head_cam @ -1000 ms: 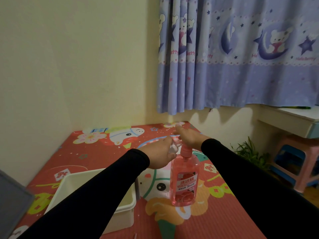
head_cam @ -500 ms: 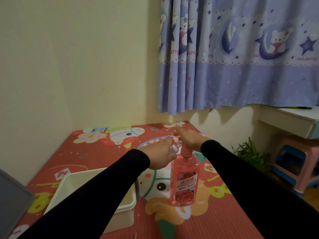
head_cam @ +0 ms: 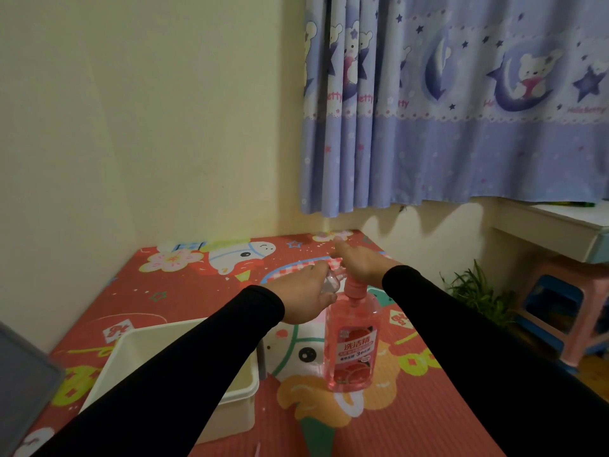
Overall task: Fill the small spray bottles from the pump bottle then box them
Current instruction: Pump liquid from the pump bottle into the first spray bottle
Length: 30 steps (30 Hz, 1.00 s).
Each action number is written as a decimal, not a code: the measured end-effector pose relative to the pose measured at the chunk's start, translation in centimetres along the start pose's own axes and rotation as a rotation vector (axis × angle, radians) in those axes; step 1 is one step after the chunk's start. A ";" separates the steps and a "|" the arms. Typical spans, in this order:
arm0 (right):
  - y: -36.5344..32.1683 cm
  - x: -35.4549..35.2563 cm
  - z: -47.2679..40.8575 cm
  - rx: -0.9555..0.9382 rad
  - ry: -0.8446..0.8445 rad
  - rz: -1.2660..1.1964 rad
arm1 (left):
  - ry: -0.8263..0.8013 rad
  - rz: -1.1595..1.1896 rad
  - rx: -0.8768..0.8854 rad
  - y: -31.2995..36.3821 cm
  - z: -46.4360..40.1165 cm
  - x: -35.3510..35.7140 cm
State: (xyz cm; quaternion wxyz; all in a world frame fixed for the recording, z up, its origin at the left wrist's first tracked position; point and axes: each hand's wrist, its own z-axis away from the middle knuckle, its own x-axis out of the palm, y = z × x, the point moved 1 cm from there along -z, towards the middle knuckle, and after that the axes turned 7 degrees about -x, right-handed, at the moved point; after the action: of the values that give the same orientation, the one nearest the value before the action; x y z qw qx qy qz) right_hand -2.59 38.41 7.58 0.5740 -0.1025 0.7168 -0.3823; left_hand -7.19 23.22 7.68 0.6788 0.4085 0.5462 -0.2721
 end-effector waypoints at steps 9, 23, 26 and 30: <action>-0.1 -0.3 -0.3 -0.028 0.034 -0.020 | 0.011 0.018 0.006 -0.1 0.0 -0.4; -0.4 -0.7 -0.5 0.002 0.017 -0.079 | 0.006 0.005 0.007 0.0 -0.4 -0.9; 0.3 0.0 -0.3 0.003 0.014 -0.001 | -0.011 0.001 0.006 -0.1 -0.3 -0.1; 0.2 0.2 -0.1 0.028 0.002 0.007 | -0.012 0.001 -0.003 -0.1 -0.3 0.2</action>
State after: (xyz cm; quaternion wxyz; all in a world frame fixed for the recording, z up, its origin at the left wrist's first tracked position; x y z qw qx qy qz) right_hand -2.65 38.47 7.33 0.5760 -0.0916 0.7125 -0.3902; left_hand -7.37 23.46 7.46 0.6828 0.4063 0.5422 -0.2734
